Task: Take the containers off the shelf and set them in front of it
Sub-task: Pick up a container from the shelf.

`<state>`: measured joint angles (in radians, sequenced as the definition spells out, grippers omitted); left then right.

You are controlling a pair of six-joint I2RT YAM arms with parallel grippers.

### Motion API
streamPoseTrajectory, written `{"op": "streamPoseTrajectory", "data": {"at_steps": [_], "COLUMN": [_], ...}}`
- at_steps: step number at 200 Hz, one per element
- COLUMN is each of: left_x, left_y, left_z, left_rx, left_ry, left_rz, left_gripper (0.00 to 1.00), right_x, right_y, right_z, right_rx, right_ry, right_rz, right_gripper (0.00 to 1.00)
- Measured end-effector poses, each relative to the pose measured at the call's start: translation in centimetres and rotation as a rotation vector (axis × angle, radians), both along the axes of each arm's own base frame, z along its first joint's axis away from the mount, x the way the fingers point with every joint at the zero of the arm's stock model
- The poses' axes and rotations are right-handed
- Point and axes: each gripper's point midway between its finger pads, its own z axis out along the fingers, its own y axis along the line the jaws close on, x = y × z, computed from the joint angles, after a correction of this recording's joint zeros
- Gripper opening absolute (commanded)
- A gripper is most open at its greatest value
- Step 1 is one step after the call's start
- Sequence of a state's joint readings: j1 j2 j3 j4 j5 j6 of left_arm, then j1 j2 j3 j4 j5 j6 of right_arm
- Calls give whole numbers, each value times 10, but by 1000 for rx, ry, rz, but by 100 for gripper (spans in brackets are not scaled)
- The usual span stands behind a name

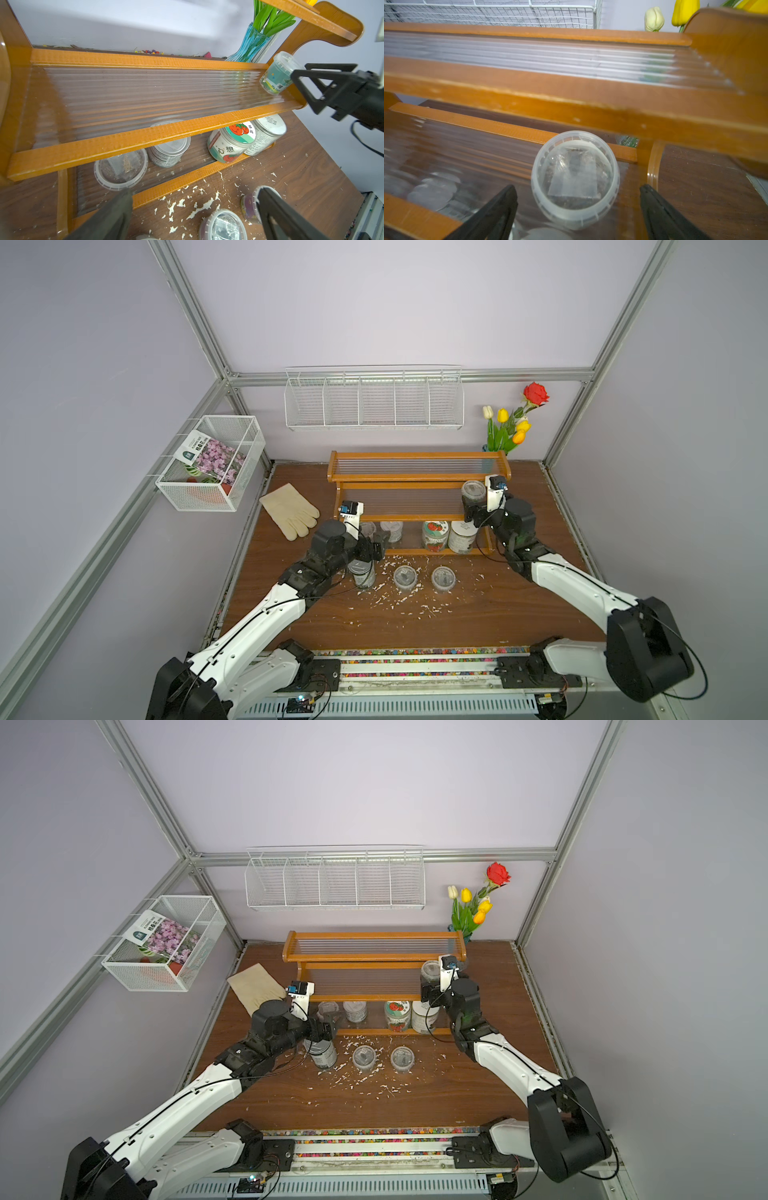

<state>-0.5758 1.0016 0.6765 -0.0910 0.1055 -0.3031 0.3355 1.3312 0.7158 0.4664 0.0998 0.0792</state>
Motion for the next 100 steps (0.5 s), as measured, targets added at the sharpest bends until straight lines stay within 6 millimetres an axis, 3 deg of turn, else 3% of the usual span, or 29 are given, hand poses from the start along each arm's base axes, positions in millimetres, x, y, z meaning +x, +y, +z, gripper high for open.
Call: {"op": "streamPoseTrajectory", "data": {"at_steps": [33,59,100], "left_x": [-1,-2,-3], "left_y": [1,1,-1], "left_z": [-1,-3,-2], "left_rx": [4,4,-11], "left_ry": [6,13,20], "left_rz": [0,0,-9], "left_gripper": [97,97,97], "right_x": [17,29,41], "right_y": [1,1,2], "right_z": [-10,0,4], "right_rx": [-12,-5,-6], "right_ry": [3,-41,-65], "right_rz": [-11,-20,-24], "right_gripper": [95,94,83]}}
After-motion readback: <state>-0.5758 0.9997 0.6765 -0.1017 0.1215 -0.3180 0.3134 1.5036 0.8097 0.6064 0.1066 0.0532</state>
